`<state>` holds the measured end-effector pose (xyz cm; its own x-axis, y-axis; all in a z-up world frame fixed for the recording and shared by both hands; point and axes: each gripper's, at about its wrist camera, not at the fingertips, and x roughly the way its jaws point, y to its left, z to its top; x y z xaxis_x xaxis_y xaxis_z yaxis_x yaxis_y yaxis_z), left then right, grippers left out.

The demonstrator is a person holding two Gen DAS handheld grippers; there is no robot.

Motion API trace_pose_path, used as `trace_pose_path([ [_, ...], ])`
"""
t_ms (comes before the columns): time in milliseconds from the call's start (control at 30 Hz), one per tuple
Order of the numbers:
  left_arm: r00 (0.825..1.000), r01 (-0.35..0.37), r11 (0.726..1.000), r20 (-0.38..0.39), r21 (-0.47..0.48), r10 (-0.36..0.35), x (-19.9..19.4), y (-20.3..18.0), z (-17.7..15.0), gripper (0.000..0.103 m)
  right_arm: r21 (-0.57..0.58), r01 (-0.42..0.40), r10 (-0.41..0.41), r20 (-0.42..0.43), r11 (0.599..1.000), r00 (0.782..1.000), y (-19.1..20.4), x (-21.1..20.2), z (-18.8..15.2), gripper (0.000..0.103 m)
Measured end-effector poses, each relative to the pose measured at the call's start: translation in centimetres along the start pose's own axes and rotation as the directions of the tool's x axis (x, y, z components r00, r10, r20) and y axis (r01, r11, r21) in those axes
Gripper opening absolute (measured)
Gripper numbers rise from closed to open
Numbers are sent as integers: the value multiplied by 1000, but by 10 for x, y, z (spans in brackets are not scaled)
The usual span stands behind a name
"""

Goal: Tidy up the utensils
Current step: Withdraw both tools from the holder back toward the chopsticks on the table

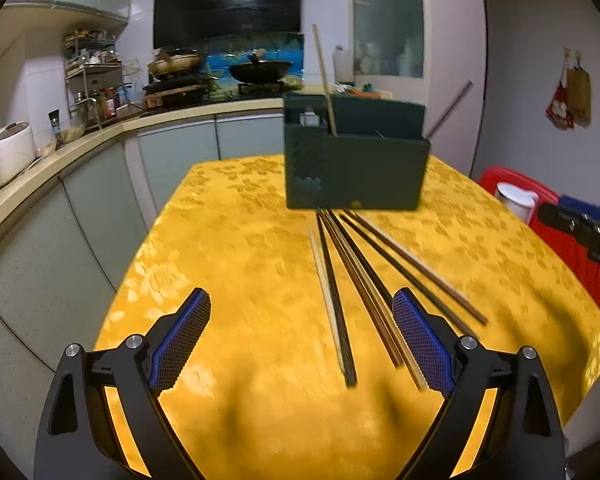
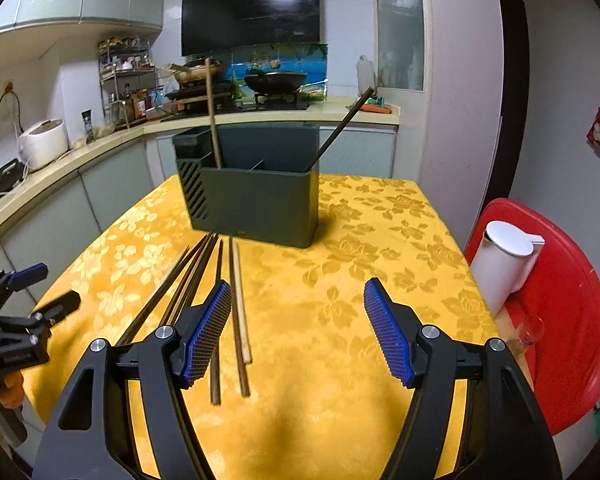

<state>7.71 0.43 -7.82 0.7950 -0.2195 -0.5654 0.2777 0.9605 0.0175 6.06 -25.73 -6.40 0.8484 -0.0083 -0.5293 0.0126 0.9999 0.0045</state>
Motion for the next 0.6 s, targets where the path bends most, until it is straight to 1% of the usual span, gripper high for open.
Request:
trace_pose_path([
  [167, 999, 37, 999, -30, 5, -37, 1, -8, -20, 88, -2, 3, -3, 3, 1000, 1000, 2, -5, -5, 66],
  [233, 998, 56, 998, -32, 11, -55, 1, -11, -25, 81, 8, -1, 1, 10, 1000, 1000, 2, -8, -7, 66],
  [267, 998, 60, 998, -34, 14, -60, 1, -13, -26, 79, 10, -3, 2, 11, 1000, 1000, 2, -9, -7, 66],
  [333, 997, 64, 998, -45, 15, -63, 5, -14, -28, 70, 9, -8, 8, 13, 1000, 1000, 4, -11, -10, 66],
  [367, 997, 65, 998, -51, 12, -64, 7, -14, -29, 68, 6, -10, 10, 13, 1000, 1000, 4, -11, -10, 66],
  [500, 993, 83, 996, -88, -9, -84, 18, -14, -34, 55, 4, -10, 10, 5, 1000, 1000, 4, -10, -16, 66],
  [600, 990, 92, 996, -109, -1, -91, 24, -19, -36, 45, 16, -3, 3, -10, 1000, 1000, 0, -5, -18, 66],
])
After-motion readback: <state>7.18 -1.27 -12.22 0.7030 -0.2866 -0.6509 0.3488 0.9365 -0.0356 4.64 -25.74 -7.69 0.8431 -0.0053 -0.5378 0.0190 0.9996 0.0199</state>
